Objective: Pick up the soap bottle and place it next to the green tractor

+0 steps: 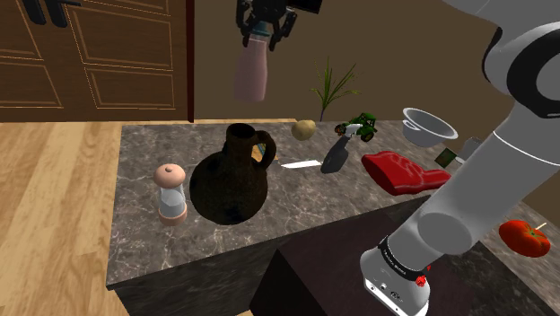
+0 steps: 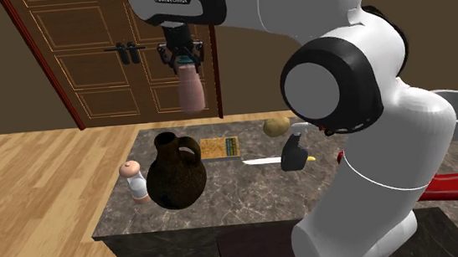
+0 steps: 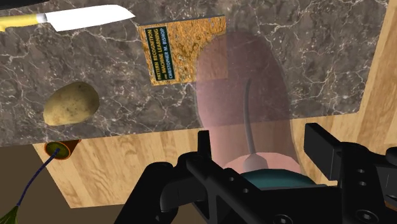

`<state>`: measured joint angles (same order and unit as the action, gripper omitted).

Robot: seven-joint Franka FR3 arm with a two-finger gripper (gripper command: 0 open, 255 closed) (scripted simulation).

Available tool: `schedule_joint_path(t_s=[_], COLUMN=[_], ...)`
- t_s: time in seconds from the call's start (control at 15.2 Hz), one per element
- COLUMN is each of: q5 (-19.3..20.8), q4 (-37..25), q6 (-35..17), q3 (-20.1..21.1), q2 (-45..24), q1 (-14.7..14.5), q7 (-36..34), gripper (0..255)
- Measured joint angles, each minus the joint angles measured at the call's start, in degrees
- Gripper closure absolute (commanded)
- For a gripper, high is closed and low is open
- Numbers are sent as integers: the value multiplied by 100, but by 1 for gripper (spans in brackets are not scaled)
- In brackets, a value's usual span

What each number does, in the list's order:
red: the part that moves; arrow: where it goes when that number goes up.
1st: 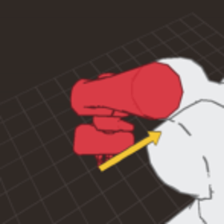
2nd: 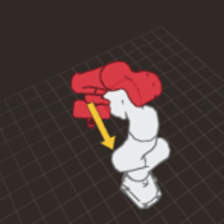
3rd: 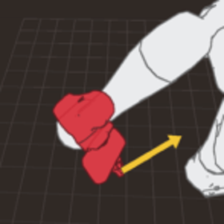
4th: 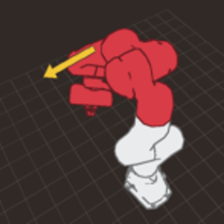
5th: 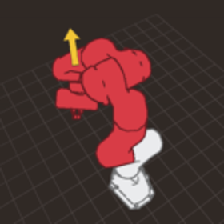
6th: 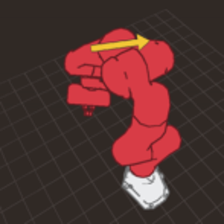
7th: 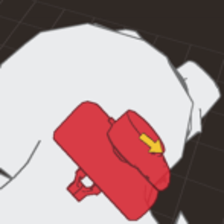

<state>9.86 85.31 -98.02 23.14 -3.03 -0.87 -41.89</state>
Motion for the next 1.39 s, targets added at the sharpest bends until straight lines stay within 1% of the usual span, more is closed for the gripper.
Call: schedule_joint_path(t_s=[0.13,0.4,0.53,0.59,0.73,0.79,1.06,1.19,1.39], q5=[-126,-272,-363,-373,-435,-438,-554,-575,-660], q4=[283,441,654,597,721,599,798,617,566], q6=[-169,-319,-449,-444,-573,-564,-781,-784,-854], q3=[-152,-435,-576,-632,-774,-845,-1099,-1217,-1413], q2=[176,267,387,346,373,269,295,125,25], q1=[181,476,617,671,808,878,1134,1252,1466], q7=[304,879,1153,1269,1541,1689,2201,2441,2863], gripper=[255,255,255,255,255,255,255,255,255])
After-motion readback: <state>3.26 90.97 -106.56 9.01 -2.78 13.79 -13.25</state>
